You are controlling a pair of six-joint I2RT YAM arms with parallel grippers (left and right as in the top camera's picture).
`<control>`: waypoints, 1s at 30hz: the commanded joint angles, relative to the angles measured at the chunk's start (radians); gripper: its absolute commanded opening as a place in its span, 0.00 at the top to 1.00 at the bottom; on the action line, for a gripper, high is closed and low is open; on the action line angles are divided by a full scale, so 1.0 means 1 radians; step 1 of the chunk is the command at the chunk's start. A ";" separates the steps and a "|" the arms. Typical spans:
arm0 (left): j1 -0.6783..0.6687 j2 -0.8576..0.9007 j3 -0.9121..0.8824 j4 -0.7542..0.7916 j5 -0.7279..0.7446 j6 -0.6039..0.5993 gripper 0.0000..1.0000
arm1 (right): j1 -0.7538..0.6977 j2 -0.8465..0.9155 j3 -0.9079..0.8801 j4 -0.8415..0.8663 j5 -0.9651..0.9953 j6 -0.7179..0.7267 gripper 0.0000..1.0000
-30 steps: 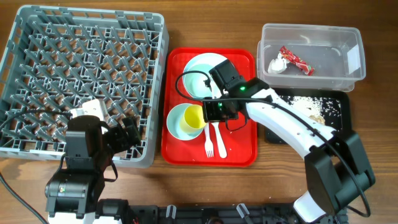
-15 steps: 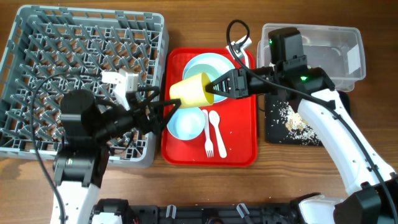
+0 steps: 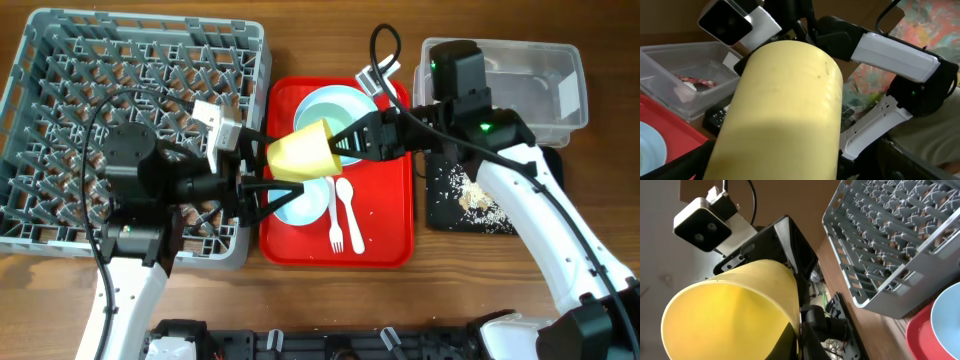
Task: Sort waste into correct bins and load items into the dishwasher rack
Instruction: 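Lift the yellow cup with the right gripper and hand it to the left gripper, then place the yellow cup into the dish rack with the left gripper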
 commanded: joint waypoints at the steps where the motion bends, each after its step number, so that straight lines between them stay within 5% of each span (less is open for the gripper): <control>1: -0.033 0.001 0.008 0.006 -0.019 -0.014 0.00 | 0.005 0.004 0.011 0.005 -0.031 0.005 0.96; 5: -0.068 0.001 0.008 0.025 -0.094 -0.014 0.02 | 0.011 0.004 0.011 0.005 -0.031 0.007 0.96; 20: -0.071 0.001 0.008 0.024 -0.161 -0.013 0.44 | 0.011 0.004 0.011 0.005 -0.031 0.007 0.96; 24: -0.071 0.001 0.008 0.024 -0.163 -0.010 0.54 | 0.010 0.004 0.011 0.006 -0.031 0.008 0.84; 30: -0.071 0.001 0.008 -0.161 -0.406 0.048 0.73 | -0.034 0.004 0.011 0.046 0.040 0.006 0.74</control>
